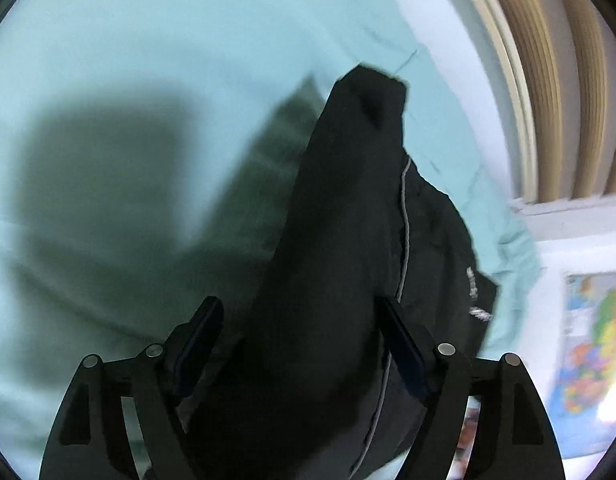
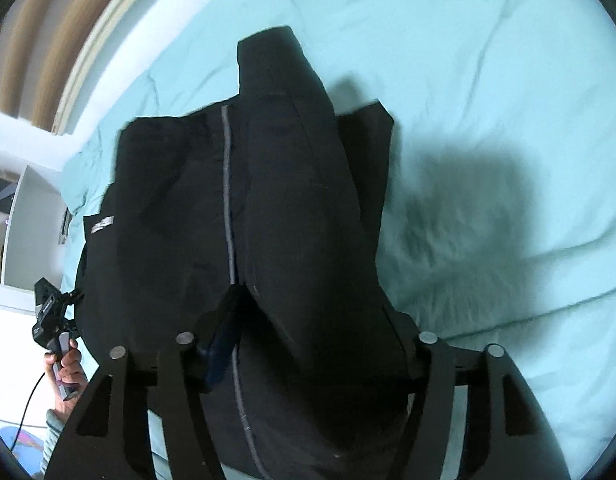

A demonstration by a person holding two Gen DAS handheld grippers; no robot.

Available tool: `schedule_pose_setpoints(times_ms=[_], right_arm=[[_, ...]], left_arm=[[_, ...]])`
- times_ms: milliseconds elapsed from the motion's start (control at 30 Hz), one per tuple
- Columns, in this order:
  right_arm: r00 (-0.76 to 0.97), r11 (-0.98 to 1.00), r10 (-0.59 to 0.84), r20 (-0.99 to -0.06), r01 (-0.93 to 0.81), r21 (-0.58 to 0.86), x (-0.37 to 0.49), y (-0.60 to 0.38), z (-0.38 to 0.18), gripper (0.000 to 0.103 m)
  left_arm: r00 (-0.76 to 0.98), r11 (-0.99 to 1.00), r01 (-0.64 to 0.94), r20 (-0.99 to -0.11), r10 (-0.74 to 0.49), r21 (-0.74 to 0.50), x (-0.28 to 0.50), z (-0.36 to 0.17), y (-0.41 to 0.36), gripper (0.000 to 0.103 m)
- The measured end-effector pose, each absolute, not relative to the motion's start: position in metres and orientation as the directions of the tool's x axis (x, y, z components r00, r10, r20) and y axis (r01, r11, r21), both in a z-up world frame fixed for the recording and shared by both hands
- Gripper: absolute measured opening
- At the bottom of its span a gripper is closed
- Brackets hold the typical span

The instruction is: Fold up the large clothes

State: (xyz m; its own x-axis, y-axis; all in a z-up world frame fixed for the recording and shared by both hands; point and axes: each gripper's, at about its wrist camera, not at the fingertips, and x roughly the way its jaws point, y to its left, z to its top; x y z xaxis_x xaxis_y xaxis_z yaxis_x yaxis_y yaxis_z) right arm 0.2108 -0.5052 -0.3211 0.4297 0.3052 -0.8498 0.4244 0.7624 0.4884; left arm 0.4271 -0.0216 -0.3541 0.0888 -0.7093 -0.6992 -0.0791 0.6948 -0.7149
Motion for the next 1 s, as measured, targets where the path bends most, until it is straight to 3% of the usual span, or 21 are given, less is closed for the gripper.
schedule_pose_setpoints(times_ms=[67,200,300,333,367,467,767,1000], right_arm=[[0.434,0.742,0.321,-0.841,0.437,0.509,0.203,-0.510,-0.339,0.090],[0.470,0.619,0.467,-0.749,0.432,0.656,0.214,-0.529,-0.378,0.094],[0.475,0.580,0.518,-0.712,0.417,0.700,0.222,-0.533,-0.393,0.094],[0.480,0.597,0.510,-0.714,0.401,0.695,0.224,-0.531,-0.390,0.083],[0.495,0.605,0.520,-0.696,0.361,0.709,0.225,-0.528,-0.383,0.053],[0.501,0.674,0.492,-0.711,0.297,0.676,0.222,-0.517,-0.356,0.037],[0.593,0.813,0.409,-0.693,0.107,0.572,0.165,-0.454,-0.226,0.032],[0.614,0.824,0.395,-0.683,0.091,0.559,0.138,-0.458,-0.191,0.032]], left_arm=[[0.048,0.626,-0.119,-0.634,-0.772,-0.771,0.432,-0.372,-0.024,0.081],[-0.008,0.579,-0.113,-0.582,-0.813,-0.808,0.444,-0.385,-0.042,0.081],[0.021,0.632,-0.040,-0.633,-0.774,-0.774,0.436,-0.377,-0.054,0.079],[0.049,0.650,0.006,-0.649,-0.760,-0.760,0.430,-0.366,-0.058,0.065],[0.081,0.668,0.052,-0.664,-0.744,-0.742,0.421,-0.354,-0.062,0.055],[0.157,0.660,0.128,-0.642,-0.751,-0.741,0.404,-0.321,-0.053,0.043],[0.260,0.589,0.283,-0.530,-0.807,-0.757,0.309,-0.214,-0.039,0.041],[0.282,0.554,0.310,-0.482,-0.830,-0.773,0.231,-0.171,-0.013,0.041]])
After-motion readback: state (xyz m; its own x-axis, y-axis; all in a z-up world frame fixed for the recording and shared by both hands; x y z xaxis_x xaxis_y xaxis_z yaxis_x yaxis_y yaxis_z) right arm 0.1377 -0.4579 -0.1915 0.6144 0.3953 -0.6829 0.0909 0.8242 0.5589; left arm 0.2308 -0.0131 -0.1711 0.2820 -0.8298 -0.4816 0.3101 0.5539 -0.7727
